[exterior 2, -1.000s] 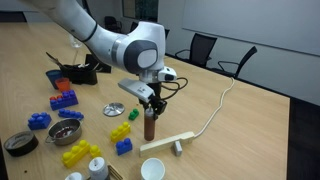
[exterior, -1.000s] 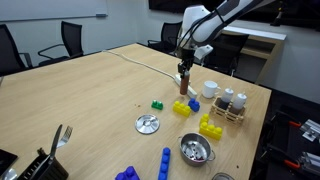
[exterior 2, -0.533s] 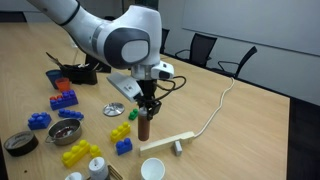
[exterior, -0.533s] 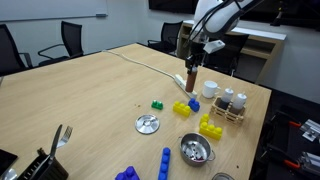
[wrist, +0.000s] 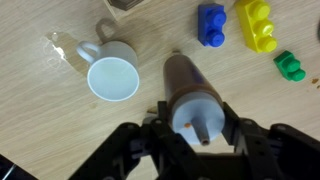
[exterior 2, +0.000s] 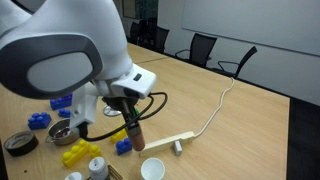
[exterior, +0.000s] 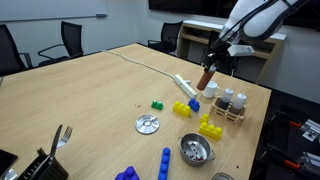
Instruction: Put the sauce bottle in the basket
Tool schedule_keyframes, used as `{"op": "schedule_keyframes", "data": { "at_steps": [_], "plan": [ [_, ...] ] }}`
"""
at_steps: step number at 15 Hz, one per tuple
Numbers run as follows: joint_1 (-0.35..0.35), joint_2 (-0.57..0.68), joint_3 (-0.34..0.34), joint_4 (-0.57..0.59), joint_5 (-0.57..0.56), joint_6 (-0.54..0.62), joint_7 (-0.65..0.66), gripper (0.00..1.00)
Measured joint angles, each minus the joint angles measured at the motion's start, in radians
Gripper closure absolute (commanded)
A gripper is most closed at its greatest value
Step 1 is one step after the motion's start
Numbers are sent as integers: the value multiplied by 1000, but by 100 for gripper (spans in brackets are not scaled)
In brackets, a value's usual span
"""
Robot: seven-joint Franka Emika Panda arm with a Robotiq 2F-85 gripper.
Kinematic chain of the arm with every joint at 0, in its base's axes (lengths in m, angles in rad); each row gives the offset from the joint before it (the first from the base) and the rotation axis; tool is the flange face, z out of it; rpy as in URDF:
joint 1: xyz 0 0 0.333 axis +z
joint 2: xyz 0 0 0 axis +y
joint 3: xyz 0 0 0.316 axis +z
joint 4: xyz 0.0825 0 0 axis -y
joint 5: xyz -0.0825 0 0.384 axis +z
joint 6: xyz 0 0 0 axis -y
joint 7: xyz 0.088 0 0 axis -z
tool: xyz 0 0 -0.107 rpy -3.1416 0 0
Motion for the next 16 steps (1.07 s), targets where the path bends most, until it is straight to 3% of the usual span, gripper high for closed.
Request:
{"op": "schedule_keyframes", "data": {
  "at_steps": [2, 4, 7, 9, 12, 16],
  "plan": [
    [3, -54, -26, -92, -97, 68, 122, 73],
    [6, -85, -66, -149, -270, 101, 295, 73],
    [4, -125, -155, -164, -549, 94, 552, 73],
    [-2, -156, -172, -176, -676, 68, 701, 73],
    [24, -173, -150, -249, -663, 63, 780, 73],
    [80, -173, -126, -346, -523, 60, 782, 73]
  ]
}}
